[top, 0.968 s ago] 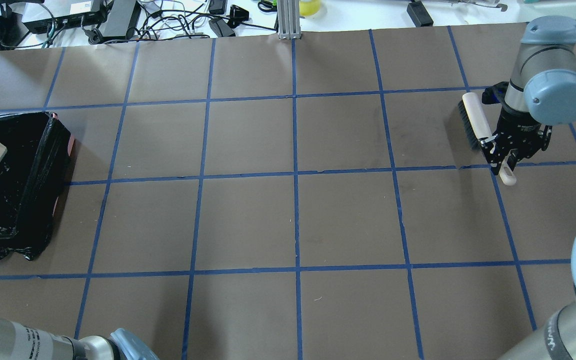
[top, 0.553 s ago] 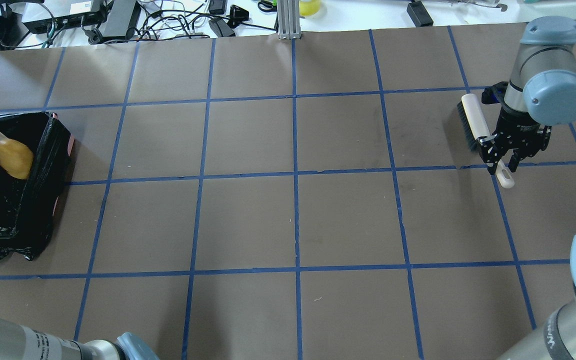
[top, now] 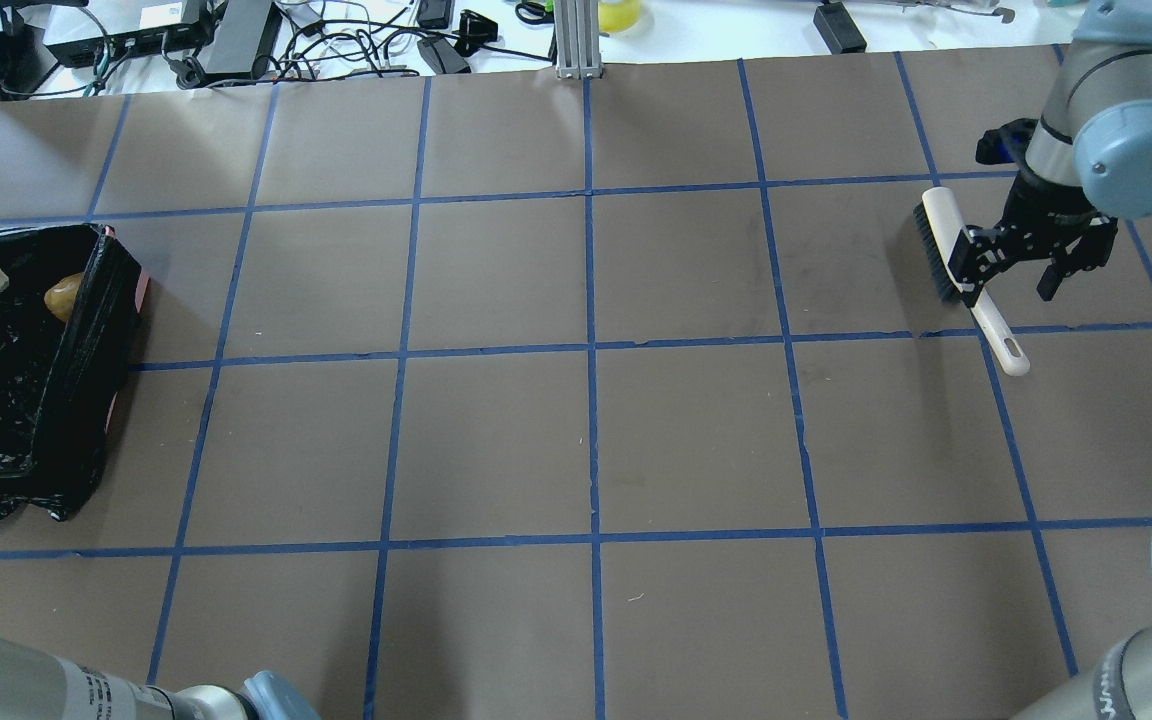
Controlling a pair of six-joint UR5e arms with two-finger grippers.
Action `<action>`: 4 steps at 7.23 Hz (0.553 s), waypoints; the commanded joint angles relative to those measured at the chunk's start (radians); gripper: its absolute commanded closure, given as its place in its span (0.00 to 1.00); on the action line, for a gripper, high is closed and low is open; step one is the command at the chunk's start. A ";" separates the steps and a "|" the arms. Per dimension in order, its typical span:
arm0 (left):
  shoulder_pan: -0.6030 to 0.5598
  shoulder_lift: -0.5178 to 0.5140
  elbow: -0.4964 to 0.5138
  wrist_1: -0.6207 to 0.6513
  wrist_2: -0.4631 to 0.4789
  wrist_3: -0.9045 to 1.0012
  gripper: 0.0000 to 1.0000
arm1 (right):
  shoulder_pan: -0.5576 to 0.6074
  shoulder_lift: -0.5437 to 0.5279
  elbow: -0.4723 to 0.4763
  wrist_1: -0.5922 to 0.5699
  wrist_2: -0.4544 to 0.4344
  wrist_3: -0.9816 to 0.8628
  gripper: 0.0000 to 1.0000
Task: Sweep and dump trash into bin
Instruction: 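Raise the empty dustpan with the left gripper while the right releases the brush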
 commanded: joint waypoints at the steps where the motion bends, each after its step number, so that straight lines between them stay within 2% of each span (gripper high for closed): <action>1: -0.003 -0.001 -0.027 0.151 0.001 0.101 1.00 | 0.006 -0.145 -0.098 0.153 0.064 0.003 0.02; 2: -0.005 0.003 -0.053 0.216 0.001 0.164 1.00 | 0.009 -0.216 -0.136 0.235 0.080 0.008 0.01; 3: -0.005 0.000 -0.070 0.288 -0.002 0.184 1.00 | 0.032 -0.243 -0.176 0.281 0.084 0.027 0.01; 4: -0.008 -0.003 -0.069 0.278 -0.005 0.180 1.00 | 0.086 -0.244 -0.236 0.338 0.086 0.063 0.01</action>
